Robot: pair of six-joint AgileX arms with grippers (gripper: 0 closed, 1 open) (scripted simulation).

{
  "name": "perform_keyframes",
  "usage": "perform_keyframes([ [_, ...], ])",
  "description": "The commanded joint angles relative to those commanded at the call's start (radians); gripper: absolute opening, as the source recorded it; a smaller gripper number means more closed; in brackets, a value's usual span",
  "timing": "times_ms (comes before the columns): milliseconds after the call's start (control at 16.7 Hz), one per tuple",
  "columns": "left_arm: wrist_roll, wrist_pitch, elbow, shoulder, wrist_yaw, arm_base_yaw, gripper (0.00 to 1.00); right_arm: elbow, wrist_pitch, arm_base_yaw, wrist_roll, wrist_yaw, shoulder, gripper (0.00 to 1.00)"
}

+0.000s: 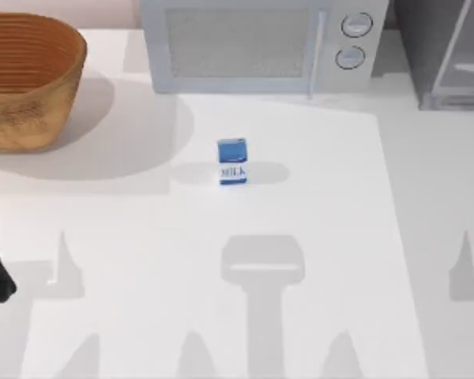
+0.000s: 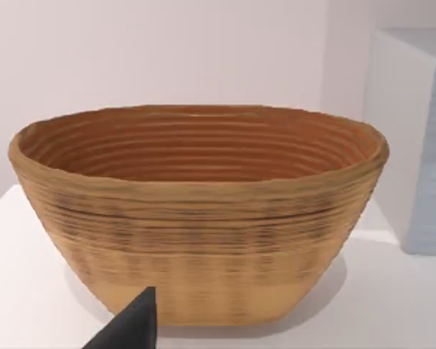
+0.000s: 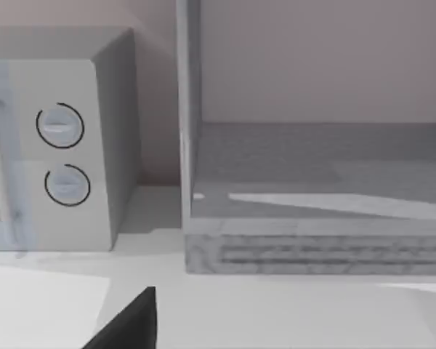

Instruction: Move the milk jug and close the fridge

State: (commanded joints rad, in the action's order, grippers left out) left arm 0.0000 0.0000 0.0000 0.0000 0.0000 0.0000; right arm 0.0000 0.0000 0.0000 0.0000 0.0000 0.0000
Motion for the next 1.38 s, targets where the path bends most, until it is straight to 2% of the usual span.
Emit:
perform_keyframes([
  [180,0.000,0.000,0.000,0.000,0.000,0.000,1.00,0.000,0.012,0.013,0.001,0.013,0.013,1.00],
  [300,0.000,0.000,0.000,0.000,0.000,0.000,1.00,0.001,0.059,0.069,0.002,0.068,0.063,1.00],
  [480,0.000,0.000,0.000,0.000,0.000,0.000,1.00,0.003,0.176,0.217,0.002,0.214,0.190,1.00],
  [1020,0.000,0.000,0.000,0.000,0.000,0.000,1.00,0.016,0.607,0.780,0.012,0.776,0.648,1.00],
  [1200,0.000,0.000,0.000,0.000,0.000,0.000,1.00,0.022,0.699,0.891,0.016,0.891,0.739,1.00],
  [1380,0.000,0.000,0.000,0.000,0.000,0.000,1.00,0.024,0.730,0.924,0.018,0.928,0.768,1.00],
])
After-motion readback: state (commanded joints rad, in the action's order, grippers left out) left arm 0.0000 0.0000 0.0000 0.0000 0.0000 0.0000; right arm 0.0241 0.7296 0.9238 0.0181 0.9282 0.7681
